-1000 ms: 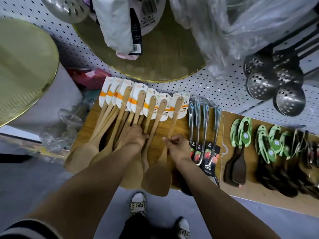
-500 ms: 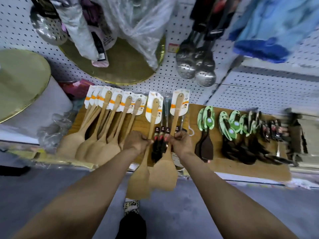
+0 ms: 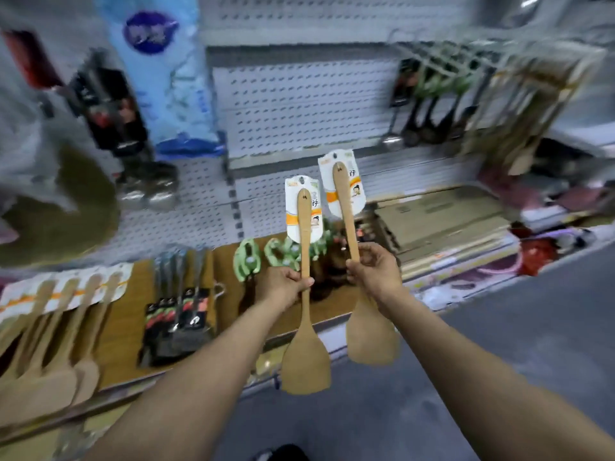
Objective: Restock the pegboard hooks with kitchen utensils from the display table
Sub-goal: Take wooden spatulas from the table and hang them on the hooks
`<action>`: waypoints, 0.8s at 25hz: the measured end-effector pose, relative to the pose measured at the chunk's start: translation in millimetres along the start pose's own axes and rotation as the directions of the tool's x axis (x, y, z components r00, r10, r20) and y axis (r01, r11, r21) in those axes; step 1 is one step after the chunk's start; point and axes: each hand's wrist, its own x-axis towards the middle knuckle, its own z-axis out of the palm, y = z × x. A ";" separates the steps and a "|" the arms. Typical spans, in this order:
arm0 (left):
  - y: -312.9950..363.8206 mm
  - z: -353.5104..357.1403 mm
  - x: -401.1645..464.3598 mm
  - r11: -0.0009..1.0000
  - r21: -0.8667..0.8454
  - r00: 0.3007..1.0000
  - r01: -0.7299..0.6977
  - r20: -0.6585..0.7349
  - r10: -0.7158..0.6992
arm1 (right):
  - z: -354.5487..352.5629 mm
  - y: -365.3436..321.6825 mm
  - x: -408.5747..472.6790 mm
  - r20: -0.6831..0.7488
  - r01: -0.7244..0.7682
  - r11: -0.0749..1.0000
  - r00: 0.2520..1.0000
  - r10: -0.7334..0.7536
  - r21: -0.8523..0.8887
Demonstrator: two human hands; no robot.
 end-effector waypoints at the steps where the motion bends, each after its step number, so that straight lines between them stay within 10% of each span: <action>1: 22.9 25.3 -0.4 0.999 -0.007 0.999 -0.033 0.042 0.033 | -31.9 -7.2 9.6 -0.052 0.020 0.999 0.998 -0.019 0.037; 9: 191.2 222.9 46.5 0.954 -0.117 0.924 -0.276 0.239 0.297 | -238.5 -56.4 111.7 -0.410 0.167 0.952 0.911 -0.049 0.257; 20: 385.1 482.0 138.1 0.916 -0.113 0.853 -0.385 0.336 0.400 | -492.7 -106.4 307.7 -0.501 0.127 0.975 0.865 -0.019 0.183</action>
